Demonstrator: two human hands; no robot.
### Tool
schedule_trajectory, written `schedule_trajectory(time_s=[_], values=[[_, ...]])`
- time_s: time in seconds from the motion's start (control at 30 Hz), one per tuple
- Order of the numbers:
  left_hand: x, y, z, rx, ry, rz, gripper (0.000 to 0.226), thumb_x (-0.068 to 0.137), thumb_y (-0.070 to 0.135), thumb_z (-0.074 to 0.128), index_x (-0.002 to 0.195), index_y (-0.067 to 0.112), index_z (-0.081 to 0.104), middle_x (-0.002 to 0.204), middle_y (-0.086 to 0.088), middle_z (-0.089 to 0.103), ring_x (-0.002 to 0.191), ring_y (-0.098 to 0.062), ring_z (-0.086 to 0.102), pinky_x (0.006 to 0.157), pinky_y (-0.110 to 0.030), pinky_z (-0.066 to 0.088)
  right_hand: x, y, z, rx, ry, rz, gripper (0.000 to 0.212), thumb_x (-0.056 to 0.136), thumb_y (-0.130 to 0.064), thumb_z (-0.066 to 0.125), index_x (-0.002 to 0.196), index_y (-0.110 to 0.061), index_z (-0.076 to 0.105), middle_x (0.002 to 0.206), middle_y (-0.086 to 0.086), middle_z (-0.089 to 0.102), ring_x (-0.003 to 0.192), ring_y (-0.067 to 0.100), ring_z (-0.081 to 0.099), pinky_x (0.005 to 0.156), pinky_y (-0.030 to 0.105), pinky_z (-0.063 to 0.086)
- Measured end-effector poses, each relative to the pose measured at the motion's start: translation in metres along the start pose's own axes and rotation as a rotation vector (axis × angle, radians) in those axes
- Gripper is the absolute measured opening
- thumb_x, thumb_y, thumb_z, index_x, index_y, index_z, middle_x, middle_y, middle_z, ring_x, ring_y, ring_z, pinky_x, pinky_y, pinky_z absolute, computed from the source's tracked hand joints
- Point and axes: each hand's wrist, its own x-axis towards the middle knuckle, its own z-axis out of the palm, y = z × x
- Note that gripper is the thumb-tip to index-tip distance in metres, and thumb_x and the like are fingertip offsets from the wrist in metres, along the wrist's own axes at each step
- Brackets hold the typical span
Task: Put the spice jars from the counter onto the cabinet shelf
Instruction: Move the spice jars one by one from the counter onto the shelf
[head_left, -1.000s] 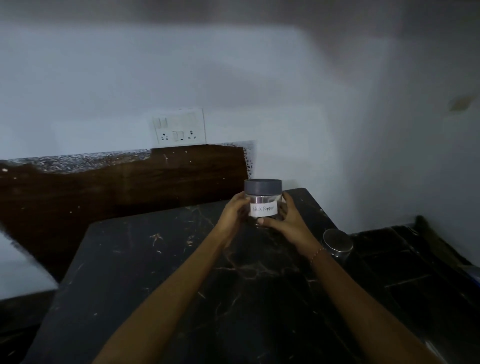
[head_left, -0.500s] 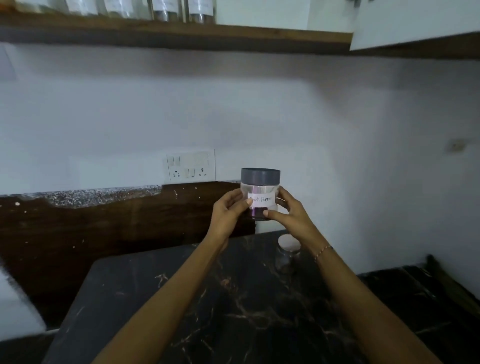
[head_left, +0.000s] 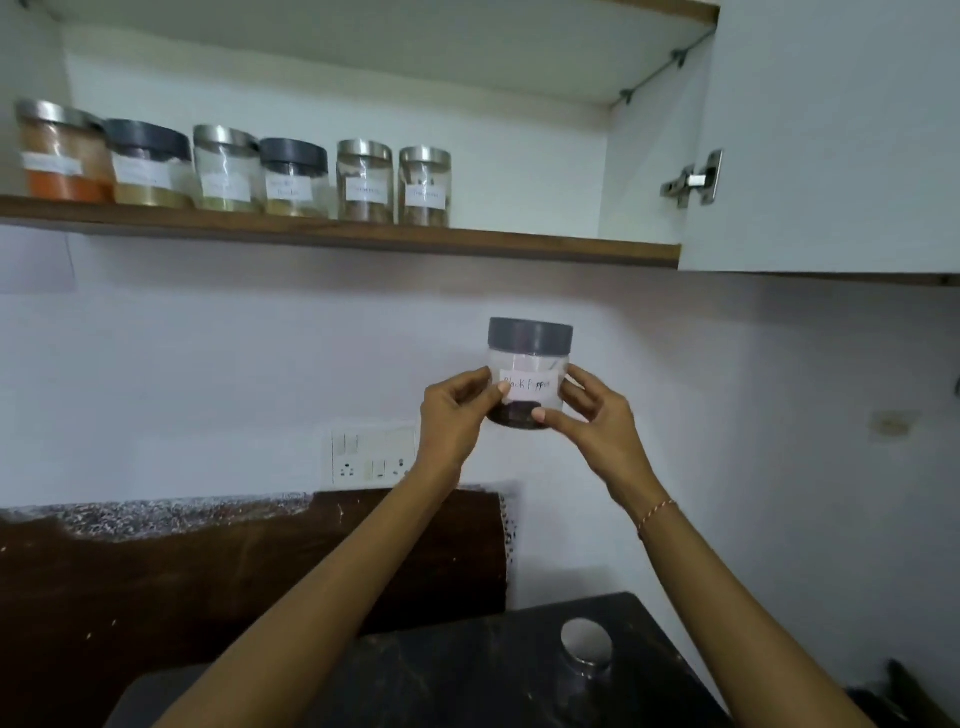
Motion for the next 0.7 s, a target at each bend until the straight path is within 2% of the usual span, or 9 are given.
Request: schedule_trajectory(time_s=[0.13,0.23,0.33,0.37,0.47,0.6,0.7], values=[[0.042,0.043,0.007,0.078,0.009,0.132,0.04,0.082,0.013,0.067,0.119,-0.003,0.06,0.117,-0.016,0.066,0.107,-0.022,0.063,0.095,-0.03,0.051,0.047,-0.041,-0.007,0.013,-0.009,-0.099,0.077,0.072,-0.006,0.076,0.14,-0.009,0.039,0.139,0.008,0.05,0.127,0.016,0.049,0.103,0.037,0.044],[0.071,0.075,0.013,0.125,0.001,0.244,0.031,0.084,0.014,0.066,0.111,-0.003,0.065,0.107,-0.016,0.069,0.099,-0.023,0.066,0.086,-0.027,0.054,0.085,-0.071,-0.013,0.032,-0.055,-0.153,0.075,0.072,-0.005,0.076,0.138,-0.006,0.041,0.136,0.006,0.053,0.124,0.014,0.052,0.099,0.028,0.047],[0.103,0.102,0.022,0.142,0.007,0.302,0.025,0.084,0.014,0.066,0.102,-0.003,0.067,0.098,-0.016,0.07,0.093,-0.025,0.066,0.085,-0.033,0.055,0.122,-0.095,-0.02,0.026,-0.059,-0.222,0.064,0.072,-0.004,0.076,0.13,-0.008,0.05,0.122,0.003,0.061,0.107,0.008,0.06,0.081,0.014,0.052],[0.114,0.109,0.025,0.129,0.02,0.299,0.024,0.083,0.014,0.066,0.1,-0.003,0.067,0.097,-0.016,0.069,0.093,-0.026,0.066,0.087,-0.038,0.055,0.135,-0.102,-0.022,0.02,-0.064,-0.238,0.061,0.071,-0.004,0.076,0.128,-0.008,0.052,0.122,0.005,0.062,0.105,0.009,0.062,0.083,0.016,0.053],[0.149,0.122,0.034,0.116,0.072,0.258,0.02,0.082,0.014,0.067,0.097,0.0,0.067,0.097,-0.014,0.068,0.096,-0.027,0.065,0.092,-0.045,0.052,0.175,-0.115,-0.022,-0.004,-0.077,-0.257,0.064,0.071,-0.004,0.076,0.13,-0.005,0.049,0.126,0.012,0.06,0.115,0.021,0.059,0.098,0.036,0.049],[0.195,0.126,0.039,0.236,0.168,0.197,0.037,0.083,0.019,0.067,0.113,-0.002,0.062,0.116,-0.015,0.065,0.109,-0.026,0.06,0.097,-0.041,0.049,0.225,-0.115,-0.011,-0.065,-0.102,-0.243,0.067,0.073,-0.005,0.074,0.133,-0.004,0.044,0.131,0.013,0.057,0.116,0.022,0.057,0.093,0.031,0.049],[0.223,0.126,0.04,0.413,0.21,0.182,0.031,0.083,0.018,0.067,0.108,0.0,0.064,0.11,-0.013,0.066,0.104,-0.024,0.061,0.093,-0.036,0.05,0.257,-0.107,0.002,-0.061,-0.165,-0.17,0.062,0.075,0.002,0.071,0.131,0.0,0.044,0.132,0.015,0.055,0.119,0.026,0.055,0.097,0.036,0.048]])
